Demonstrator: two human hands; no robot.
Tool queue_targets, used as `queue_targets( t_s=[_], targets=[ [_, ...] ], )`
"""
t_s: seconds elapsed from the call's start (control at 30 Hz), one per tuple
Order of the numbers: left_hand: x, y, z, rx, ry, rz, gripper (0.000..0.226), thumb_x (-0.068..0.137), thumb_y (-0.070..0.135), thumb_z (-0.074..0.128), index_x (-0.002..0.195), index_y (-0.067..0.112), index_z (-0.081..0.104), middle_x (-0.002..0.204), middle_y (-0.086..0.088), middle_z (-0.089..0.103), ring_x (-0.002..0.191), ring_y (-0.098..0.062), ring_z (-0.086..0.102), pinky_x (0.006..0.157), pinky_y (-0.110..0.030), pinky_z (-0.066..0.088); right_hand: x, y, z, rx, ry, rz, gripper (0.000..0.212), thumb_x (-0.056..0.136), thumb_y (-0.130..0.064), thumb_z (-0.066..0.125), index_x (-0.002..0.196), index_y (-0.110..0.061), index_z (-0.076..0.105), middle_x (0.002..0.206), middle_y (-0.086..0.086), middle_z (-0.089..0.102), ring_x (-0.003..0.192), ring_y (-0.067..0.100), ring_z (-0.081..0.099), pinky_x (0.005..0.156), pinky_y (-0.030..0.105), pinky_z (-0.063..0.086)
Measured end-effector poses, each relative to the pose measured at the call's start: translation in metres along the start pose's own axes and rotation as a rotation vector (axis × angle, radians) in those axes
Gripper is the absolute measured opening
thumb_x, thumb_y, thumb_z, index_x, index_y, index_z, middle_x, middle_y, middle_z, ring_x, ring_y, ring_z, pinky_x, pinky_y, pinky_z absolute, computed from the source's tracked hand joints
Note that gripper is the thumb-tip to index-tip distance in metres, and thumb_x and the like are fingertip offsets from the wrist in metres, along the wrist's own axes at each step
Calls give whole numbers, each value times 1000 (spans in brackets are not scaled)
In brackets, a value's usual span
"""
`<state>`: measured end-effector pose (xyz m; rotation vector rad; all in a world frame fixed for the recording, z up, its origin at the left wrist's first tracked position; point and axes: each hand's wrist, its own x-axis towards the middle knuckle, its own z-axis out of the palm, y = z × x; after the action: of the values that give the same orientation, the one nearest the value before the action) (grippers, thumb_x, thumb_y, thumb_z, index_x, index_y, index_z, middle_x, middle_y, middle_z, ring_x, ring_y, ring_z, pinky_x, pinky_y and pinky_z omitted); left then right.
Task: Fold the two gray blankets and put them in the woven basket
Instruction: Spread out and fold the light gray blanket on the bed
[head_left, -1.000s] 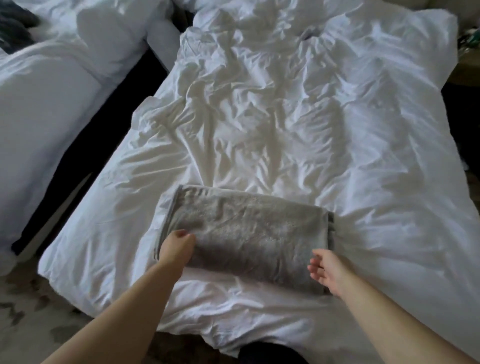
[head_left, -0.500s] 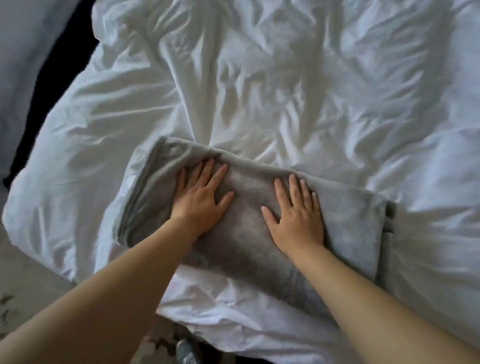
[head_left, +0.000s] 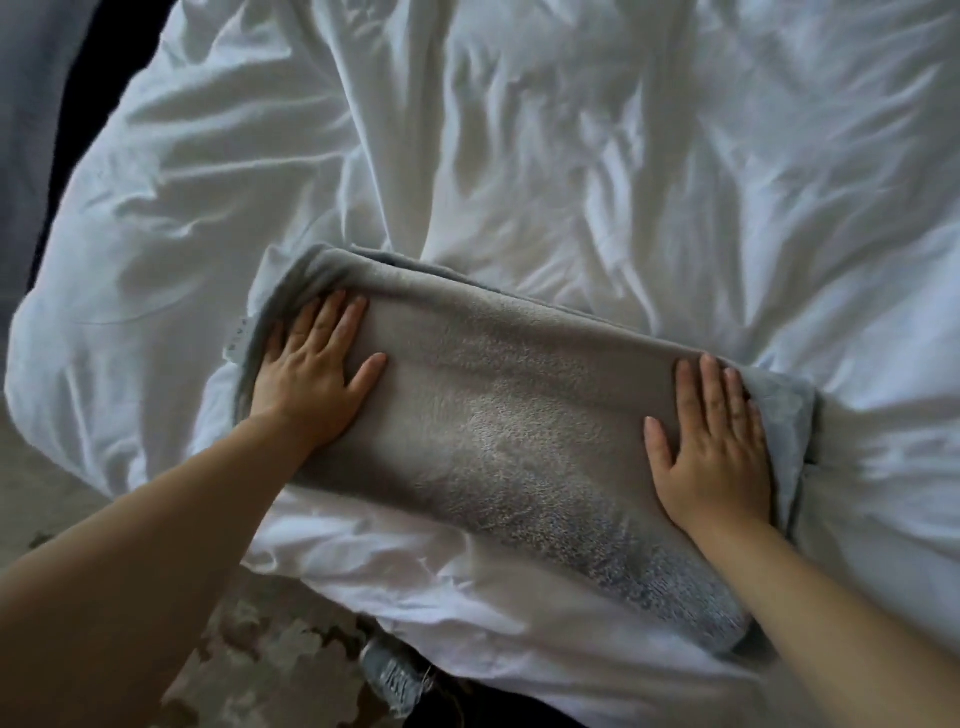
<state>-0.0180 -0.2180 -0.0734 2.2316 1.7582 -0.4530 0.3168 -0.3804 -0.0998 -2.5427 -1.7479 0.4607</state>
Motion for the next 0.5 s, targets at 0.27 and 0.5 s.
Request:
queue_targets(
  t_s=[0.27, 0.5],
  targets=[
    [-16, 91, -42, -206, 309, 126, 52, 87, 23, 51, 138, 15, 49, 152, -15, 35, 143, -32, 26, 115, -57, 7, 22, -83, -47, 125, 36, 99, 67, 90, -42, 35, 147, -6, 35, 153, 26, 28, 142, 43, 24, 115, 59, 14],
    [48, 78, -5, -147, 53, 221, 55, 98, 46, 34, 150, 33, 22, 161, 1, 13, 148, -15, 5, 117, -42, -6, 55, -145, 3, 59, -78, -203, 62, 97, -44, 32, 154, -28, 11, 162, 5, 6, 150, 23, 1, 116, 36, -13]
  ],
)
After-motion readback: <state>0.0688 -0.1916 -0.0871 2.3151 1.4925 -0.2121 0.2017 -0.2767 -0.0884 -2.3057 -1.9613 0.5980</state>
